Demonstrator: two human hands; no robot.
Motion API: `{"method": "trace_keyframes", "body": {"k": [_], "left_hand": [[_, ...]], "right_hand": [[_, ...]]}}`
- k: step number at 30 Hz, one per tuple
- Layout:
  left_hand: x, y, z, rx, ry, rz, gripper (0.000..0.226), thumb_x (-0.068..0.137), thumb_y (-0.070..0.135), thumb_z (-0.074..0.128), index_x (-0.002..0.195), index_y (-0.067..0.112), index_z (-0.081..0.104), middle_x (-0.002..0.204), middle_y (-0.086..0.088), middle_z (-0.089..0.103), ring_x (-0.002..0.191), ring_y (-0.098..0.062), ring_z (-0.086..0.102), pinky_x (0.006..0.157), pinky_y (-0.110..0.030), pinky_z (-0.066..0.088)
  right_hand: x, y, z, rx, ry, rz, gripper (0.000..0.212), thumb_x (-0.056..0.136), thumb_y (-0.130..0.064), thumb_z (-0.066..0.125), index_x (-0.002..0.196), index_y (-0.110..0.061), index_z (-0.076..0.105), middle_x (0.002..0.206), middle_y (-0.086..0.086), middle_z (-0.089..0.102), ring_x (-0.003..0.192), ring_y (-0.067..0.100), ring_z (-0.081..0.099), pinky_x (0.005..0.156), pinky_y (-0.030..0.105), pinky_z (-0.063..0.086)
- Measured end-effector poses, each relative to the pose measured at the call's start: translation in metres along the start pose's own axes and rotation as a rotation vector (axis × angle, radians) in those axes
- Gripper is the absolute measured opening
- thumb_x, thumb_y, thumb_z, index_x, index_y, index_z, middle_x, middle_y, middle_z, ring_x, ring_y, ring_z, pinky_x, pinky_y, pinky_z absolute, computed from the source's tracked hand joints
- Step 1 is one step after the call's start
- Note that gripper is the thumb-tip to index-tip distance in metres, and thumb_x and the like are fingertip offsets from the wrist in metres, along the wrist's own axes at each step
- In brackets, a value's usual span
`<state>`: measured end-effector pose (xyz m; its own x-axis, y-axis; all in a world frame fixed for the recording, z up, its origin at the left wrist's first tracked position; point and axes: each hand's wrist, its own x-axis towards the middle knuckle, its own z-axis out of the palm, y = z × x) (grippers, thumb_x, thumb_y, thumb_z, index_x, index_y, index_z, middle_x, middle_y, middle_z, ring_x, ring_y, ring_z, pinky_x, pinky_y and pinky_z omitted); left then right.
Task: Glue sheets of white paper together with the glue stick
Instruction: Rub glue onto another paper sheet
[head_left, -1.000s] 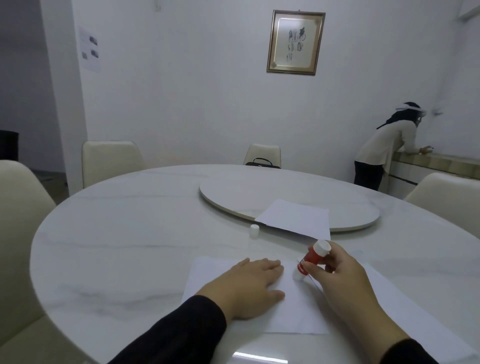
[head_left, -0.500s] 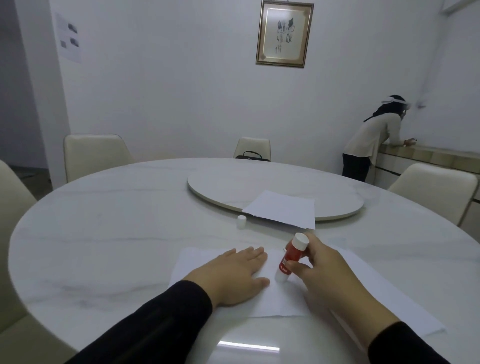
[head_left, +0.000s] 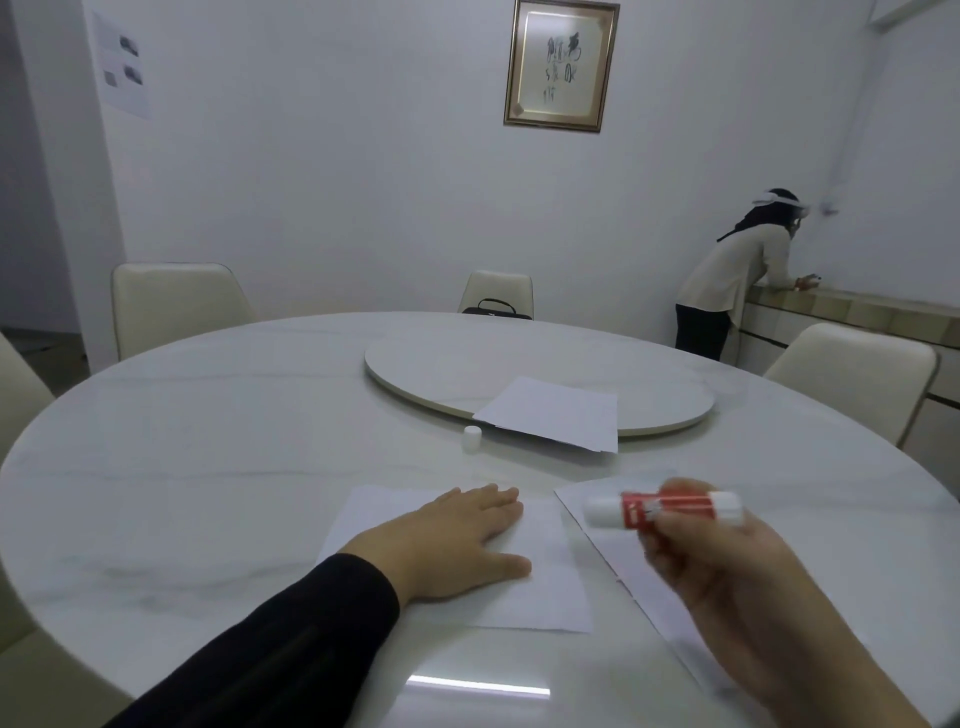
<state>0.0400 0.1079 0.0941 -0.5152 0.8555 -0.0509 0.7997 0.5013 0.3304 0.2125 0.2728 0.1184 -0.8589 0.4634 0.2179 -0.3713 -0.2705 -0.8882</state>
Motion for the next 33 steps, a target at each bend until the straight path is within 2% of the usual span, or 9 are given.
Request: {"method": "trace_keyframes", "body": {"k": [4,8,13,17,19,23,27,30,33], "left_hand": [[-0.003,0.001,-0.007,-0.005,0.005,-0.006,0.067,0.087,0.057,0.047,0.146,0.04,0.021,0.151,0.027,0.008,0.138,0.004,-0.001,0.112,-0.026,0.006],[-0.008,0.003,-0.007,0.026,0.073,-0.025,0.066,0.084,0.056,0.049,0.144,0.041,0.025,0.136,0.021,0.026,0.127,-0.004,0.031,0.104,-0.028,0.03],[-0.016,-0.002,-0.009,-0.067,0.063,0.048,0.05,0.086,0.042,0.055,0.133,0.046,0.041,0.138,0.034,0.031,0.128,0.005,0.031,0.105,-0.023,0.026],[-0.015,-0.005,-0.01,-0.14,-0.026,0.097,0.051,0.087,0.027,0.056,0.133,0.048,0.044,0.145,0.033,0.029,0.133,0.008,0.024,0.112,-0.021,0.016],[-0.014,-0.005,-0.01,-0.194,-0.031,0.112,0.051,0.086,0.023,0.056,0.13,0.048,0.048,0.144,0.034,0.03,0.132,0.009,0.027,0.113,-0.022,0.019],[-0.013,-0.005,-0.007,-0.204,0.016,0.156,0.048,0.085,0.021,0.058,0.128,0.042,0.053,0.142,0.029,0.035,0.127,0.011,0.033,0.111,-0.019,0.023],[-0.012,-0.006,-0.006,-0.223,0.065,0.169,0.042,0.083,0.027,0.061,0.121,0.042,0.056,0.135,0.03,0.043,0.124,0.011,0.036,0.11,-0.019,0.025],[-0.012,-0.008,-0.005,-0.221,0.084,0.158,0.04,0.082,0.031,0.062,0.121,0.042,0.056,0.135,0.031,0.043,0.124,0.014,0.035,0.109,-0.017,0.024],[-0.012,-0.01,-0.004,-0.186,0.099,0.14,0.04,0.083,0.037,0.062,0.122,0.043,0.055,0.137,0.03,0.043,0.125,0.011,0.036,0.109,-0.019,0.025]], "right_hand": [[0.016,-0.02,-0.004,0.168,0.082,-0.045,0.014,0.061,0.0,0.064,0.068,-0.007,0.055,0.063,0.007,0.068,0.067,0.02,0.072,0.063,0.023,0.057],[0.048,-0.021,0.002,-0.088,0.215,0.023,0.027,0.066,-0.016,0.074,0.091,-0.015,0.064,0.082,-0.003,0.073,0.082,0.013,0.066,0.077,0.029,0.048],[0.09,0.006,0.026,-0.29,0.179,-0.038,0.032,0.079,-0.001,0.07,0.105,-0.017,0.061,0.091,-0.002,0.071,0.069,0.002,0.069,0.058,0.015,0.05],[0.118,0.041,0.04,-0.578,0.18,-0.08,0.03,0.075,0.003,0.072,0.094,-0.018,0.064,0.098,0.004,0.07,0.087,0.02,0.068,0.072,0.03,0.053],[0.129,0.051,0.044,-0.701,0.178,-0.093,0.03,0.074,-0.003,0.074,0.083,-0.028,0.06,0.087,-0.005,0.069,0.081,0.014,0.066,0.075,0.032,0.054],[0.145,0.064,0.05,-0.896,0.128,-0.092,0.022,0.075,-0.011,0.074,0.091,-0.023,0.063,0.068,-0.014,0.066,0.068,0.001,0.063,0.057,0.017,0.043],[0.148,0.075,0.047,-0.888,0.14,-0.062,0.027,0.072,-0.011,0.077,0.095,-0.019,0.065,0.07,-0.014,0.067,0.056,-0.008,0.06,0.044,0.007,0.037],[0.143,0.074,0.046,-0.865,0.128,-0.019,0.041,0.067,-0.012,0.082,0.104,-0.012,0.065,0.084,-0.008,0.068,0.071,0.001,0.062,0.046,0.007,0.039],[0.129,0.048,0.039,-0.859,0.2,-0.037,0.053,0.068,-0.022,0.084,0.114,-0.01,0.061,0.1,0.003,0.066,0.089,0.016,0.062,0.066,0.018,0.043]]}}
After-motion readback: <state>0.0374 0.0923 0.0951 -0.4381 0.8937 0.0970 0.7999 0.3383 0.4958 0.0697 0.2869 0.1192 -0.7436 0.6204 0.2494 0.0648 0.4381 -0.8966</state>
